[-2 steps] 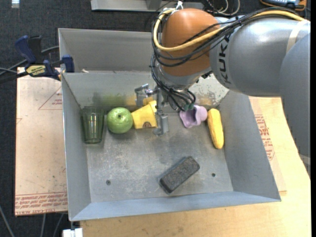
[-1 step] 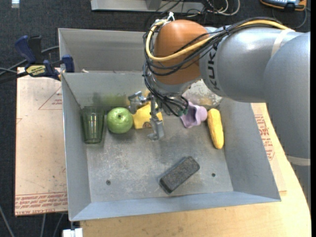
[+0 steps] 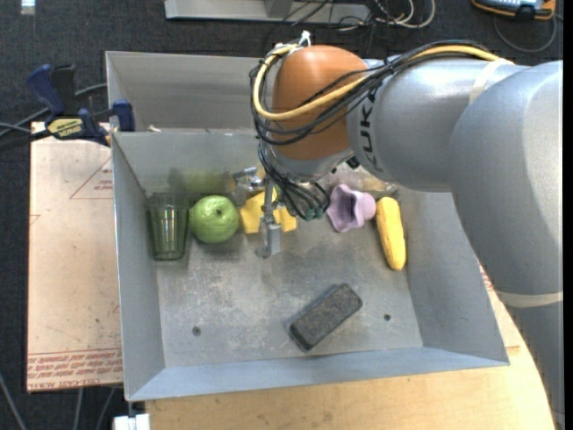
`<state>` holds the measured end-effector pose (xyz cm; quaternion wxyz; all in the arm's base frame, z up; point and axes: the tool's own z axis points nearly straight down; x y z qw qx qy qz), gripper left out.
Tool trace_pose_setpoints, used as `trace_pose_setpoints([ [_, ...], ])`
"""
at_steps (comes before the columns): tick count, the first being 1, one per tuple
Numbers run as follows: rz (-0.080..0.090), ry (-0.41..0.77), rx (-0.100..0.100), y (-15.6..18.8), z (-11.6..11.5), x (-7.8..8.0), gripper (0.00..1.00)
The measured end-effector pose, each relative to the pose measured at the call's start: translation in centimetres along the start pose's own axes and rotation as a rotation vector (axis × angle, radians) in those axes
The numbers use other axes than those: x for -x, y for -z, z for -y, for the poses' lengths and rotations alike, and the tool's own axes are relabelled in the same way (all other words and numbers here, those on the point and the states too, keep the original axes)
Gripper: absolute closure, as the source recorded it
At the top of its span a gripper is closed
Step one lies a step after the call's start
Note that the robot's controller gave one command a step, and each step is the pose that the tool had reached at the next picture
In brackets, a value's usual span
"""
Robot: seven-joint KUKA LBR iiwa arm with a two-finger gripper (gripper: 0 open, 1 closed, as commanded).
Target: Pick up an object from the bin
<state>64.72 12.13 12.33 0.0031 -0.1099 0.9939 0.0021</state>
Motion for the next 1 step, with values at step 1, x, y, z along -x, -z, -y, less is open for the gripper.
trace_pose_setpoints([
  [1,0.006,0.178,0.000,-1.80,-0.38,0.24,0.00],
])
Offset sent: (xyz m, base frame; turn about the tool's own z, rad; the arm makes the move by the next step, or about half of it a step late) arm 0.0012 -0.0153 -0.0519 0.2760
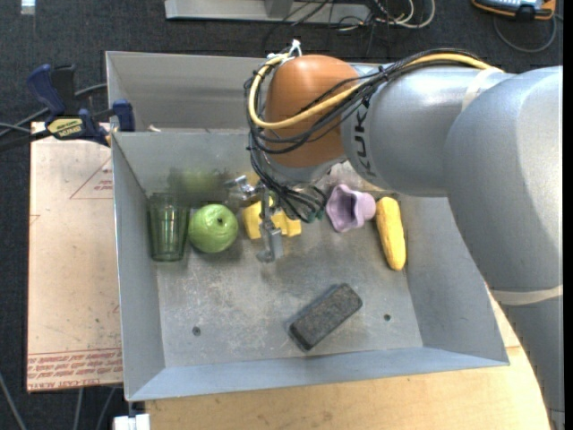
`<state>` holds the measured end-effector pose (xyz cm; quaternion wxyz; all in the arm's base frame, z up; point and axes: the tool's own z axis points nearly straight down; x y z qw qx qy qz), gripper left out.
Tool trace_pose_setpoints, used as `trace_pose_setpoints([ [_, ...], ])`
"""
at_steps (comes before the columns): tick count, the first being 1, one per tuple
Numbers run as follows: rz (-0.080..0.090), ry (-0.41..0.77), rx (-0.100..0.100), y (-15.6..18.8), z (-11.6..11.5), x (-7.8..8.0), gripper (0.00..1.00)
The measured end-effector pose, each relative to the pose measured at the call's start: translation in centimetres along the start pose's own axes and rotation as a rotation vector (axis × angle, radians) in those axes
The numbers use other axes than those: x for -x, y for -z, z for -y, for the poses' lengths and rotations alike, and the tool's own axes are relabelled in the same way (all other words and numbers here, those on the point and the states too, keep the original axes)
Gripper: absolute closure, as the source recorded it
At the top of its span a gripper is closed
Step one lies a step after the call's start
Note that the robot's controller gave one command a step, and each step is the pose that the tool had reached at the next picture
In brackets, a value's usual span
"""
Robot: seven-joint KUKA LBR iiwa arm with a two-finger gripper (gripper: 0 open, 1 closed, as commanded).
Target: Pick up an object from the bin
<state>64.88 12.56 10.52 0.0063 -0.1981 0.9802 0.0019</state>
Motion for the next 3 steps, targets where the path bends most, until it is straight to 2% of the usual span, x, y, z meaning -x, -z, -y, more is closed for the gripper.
trace_pose_setpoints([
  [1,-0.002,-0.132,0.001,-1.5,0.7,-0.3,0.00],
  [2,-0.004,-0.330,0.002,1.1,3.1,-1.8,0.00],
  [3,0.002,-0.025,0.000,2.1,4.6,-2.7,0.00],
])
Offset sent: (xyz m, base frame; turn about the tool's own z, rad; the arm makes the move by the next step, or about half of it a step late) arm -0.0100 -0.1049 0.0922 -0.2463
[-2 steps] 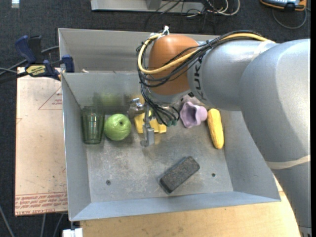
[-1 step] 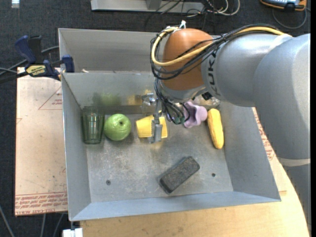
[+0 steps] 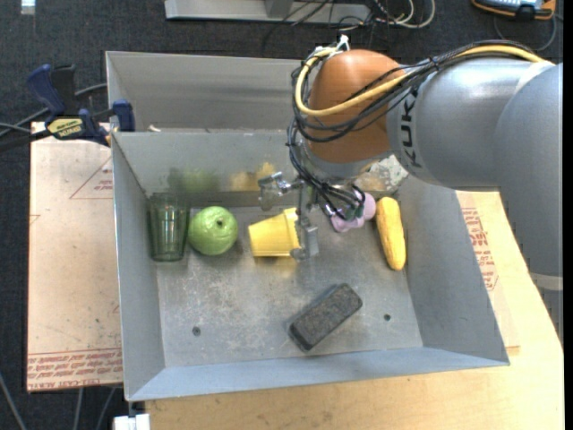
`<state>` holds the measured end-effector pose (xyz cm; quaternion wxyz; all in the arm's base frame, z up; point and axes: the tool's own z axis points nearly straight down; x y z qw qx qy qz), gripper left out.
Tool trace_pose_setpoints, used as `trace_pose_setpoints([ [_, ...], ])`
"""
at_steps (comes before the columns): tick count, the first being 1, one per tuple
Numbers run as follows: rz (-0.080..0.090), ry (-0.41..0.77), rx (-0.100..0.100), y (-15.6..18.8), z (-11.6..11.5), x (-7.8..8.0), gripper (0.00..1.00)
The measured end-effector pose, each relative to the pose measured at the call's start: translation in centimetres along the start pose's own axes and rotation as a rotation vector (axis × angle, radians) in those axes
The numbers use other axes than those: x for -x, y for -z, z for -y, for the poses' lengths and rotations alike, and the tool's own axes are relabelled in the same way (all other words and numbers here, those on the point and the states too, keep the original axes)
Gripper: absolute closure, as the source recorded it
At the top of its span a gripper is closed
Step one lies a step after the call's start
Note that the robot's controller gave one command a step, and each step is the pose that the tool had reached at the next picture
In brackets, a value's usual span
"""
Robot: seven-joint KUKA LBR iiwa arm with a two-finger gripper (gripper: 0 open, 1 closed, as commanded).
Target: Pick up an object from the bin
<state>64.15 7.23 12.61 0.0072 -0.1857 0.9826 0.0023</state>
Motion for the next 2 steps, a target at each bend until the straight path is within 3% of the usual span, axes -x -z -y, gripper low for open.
trace_pose_setpoints([
  [1,-0.002,0.181,0.002,-0.7,1.1,-0.8,0.00],
  [2,-0.001,0.019,0.001,-1.9,0.4,-0.3,0.00],
])
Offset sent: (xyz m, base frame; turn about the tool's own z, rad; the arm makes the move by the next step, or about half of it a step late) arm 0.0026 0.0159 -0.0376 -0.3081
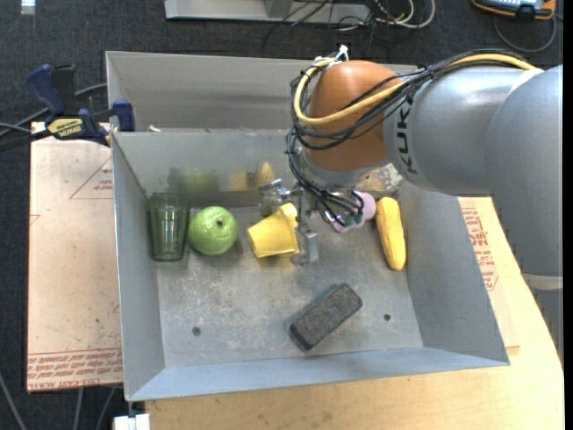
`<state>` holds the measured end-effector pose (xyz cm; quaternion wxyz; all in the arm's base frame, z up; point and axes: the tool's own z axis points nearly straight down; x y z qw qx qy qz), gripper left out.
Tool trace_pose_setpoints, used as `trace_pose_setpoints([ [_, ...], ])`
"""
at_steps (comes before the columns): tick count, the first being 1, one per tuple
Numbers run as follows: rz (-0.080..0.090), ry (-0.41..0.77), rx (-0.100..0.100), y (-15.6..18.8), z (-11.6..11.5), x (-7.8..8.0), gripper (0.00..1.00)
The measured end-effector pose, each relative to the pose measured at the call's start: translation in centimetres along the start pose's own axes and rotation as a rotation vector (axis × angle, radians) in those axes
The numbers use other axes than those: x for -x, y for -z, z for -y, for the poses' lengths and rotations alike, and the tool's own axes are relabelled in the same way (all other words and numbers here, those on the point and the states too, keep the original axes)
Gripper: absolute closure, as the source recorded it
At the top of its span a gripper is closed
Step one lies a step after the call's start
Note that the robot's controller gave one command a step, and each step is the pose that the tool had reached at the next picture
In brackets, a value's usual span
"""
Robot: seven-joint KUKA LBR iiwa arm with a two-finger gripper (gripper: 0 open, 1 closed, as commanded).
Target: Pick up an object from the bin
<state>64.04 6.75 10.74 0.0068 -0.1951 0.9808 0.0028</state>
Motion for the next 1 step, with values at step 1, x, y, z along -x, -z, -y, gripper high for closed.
trace_pose_setpoints([
  [1,0.002,0.118,0.001,-1.99,0.43,0.32,0.00],
])
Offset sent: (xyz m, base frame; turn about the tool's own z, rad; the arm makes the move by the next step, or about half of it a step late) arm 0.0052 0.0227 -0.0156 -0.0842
